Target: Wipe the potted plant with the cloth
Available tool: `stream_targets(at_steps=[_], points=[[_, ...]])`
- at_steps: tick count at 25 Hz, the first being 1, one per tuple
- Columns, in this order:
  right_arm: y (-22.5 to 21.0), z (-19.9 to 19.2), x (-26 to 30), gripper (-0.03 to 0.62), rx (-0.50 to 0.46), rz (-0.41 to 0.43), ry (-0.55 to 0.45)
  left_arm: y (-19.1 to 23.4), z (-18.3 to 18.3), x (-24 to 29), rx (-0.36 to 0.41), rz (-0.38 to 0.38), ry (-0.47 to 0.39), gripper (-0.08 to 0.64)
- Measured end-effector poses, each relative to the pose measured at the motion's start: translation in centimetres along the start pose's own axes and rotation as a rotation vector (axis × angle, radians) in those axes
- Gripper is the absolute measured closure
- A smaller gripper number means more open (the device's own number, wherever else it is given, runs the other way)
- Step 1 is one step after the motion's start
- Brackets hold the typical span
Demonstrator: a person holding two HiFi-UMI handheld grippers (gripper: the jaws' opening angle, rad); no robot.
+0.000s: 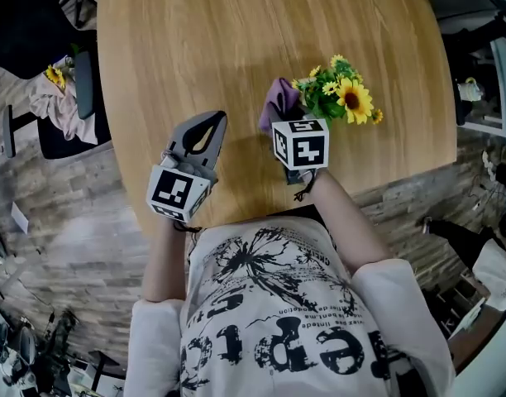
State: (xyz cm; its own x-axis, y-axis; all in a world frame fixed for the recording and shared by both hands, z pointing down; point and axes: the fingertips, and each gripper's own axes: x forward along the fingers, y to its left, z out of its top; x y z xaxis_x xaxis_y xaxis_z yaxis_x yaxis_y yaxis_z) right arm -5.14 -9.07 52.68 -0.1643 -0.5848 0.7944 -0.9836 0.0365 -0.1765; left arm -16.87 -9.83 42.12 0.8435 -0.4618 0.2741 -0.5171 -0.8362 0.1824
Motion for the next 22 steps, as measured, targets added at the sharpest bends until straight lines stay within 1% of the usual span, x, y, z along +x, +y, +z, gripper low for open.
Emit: stream_targets(at_steps=[4, 10, 13, 18, 22], points=[[-0.2, -1.4, -0.7, 0.514, 0.046, 0.012, 0.016, -0.6, -0.3, 0.4, 0.001, -0.027, 0.004, 0.557], [-1.8, -3.5, -1.8, 0.512, 0.084, -0.011, 0.036, -2.1, -0.1, 1.5, 0.012, -0.072, 0.008, 0.557], [-2.4, -4.4, -2.2, 0.509, 0.101, -0.001, 0.040, -2.6, -0.3, 1.7, 0.015, -0.080, 0.010, 0.557], [-2.7, -6.1, -3.1, 0.509, 0.071, 0.022, 0.053, -3.7, -0.7, 2.0, 0.020, -0.091, 0.013, 0.557], [-3.2, -7.8, -4.3, 0.509, 0.055, 0.041, 0.071, -5.3, -0.9, 2.4, 0.038, -0.114, 0.017, 0.557]])
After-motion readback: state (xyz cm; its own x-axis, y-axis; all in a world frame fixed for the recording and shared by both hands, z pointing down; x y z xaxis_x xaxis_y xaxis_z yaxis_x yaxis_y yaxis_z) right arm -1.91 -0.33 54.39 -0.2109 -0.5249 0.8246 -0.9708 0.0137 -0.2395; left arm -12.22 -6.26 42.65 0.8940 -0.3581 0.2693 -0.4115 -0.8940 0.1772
